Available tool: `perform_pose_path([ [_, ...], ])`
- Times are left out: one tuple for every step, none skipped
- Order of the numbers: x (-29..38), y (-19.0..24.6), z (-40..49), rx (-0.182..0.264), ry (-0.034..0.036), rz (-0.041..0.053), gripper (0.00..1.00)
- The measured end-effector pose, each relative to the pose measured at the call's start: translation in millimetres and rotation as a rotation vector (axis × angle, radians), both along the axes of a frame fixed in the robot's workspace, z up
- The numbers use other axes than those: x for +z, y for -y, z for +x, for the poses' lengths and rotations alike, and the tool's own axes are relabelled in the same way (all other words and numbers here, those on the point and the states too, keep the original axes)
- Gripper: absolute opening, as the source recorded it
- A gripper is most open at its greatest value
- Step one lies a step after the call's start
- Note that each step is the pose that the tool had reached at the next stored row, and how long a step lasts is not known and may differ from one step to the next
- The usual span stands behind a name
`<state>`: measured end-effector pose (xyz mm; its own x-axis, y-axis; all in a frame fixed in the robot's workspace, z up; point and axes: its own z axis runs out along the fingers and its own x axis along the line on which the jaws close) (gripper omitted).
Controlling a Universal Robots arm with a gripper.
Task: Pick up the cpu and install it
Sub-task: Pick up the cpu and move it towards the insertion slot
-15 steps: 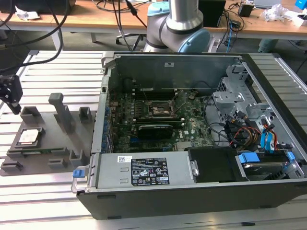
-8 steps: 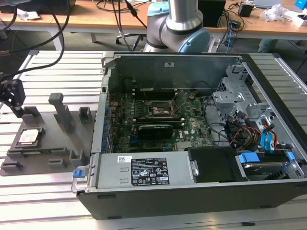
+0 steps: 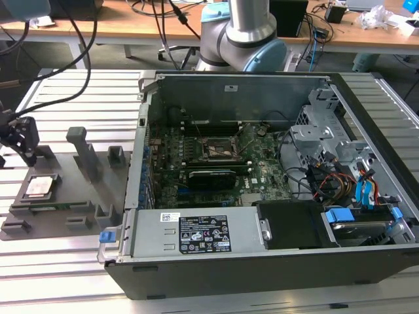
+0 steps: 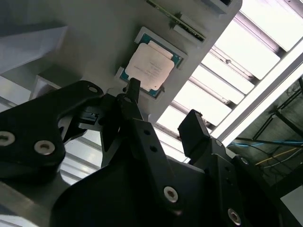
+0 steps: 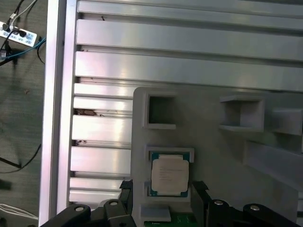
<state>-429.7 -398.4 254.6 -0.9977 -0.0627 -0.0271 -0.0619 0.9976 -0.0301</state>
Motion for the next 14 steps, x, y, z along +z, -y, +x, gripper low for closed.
perform_pose_path([
  [-1.9, 0.0, 0.0, 0.000, 0.0000, 0.0000, 0.60],
  [-3.6, 0.0, 0.1, 0.000, 0.0001, 0.0000, 0.60],
  [-5.6, 0.0, 0.1, 0.000, 0.0001, 0.0000, 0.60],
  [-7.3, 0.0, 0.1, 0.000, 0.0000, 0.0000, 0.60],
  [-9.1, 0.0, 0.1, 0.000, -0.0001, 0.0000, 0.60],
  [-10.9, 0.0, 0.2, 0.000, 0.0000, 0.0000, 0.60],
  [-13.0, 0.0, 0.2, 0.000, 0.0000, -0.0001, 0.60],
  [-14.6, 0.0, 0.2, 0.000, 0.0000, 0.0000, 0.60],
  [-16.8, 0.0, 0.3, 0.000, 0.0000, -0.0001, 0.60],
  [-19.3, 0.0, 0.3, 0.000, 0.0000, 0.0000, 0.60],
  [-21.1, 0.0, 0.3, 0.000, 0.0000, 0.0000, 0.60],
  [-24.5, 0.0, 0.4, 0.000, 0.0000, 0.0000, 0.60],
  [-27.6, 0.0, 0.5, 0.000, 0.0000, 0.0000, 0.60],
  [-30.7, 0.0, 0.6, 0.000, 0.0000, 0.0000, 0.60],
])
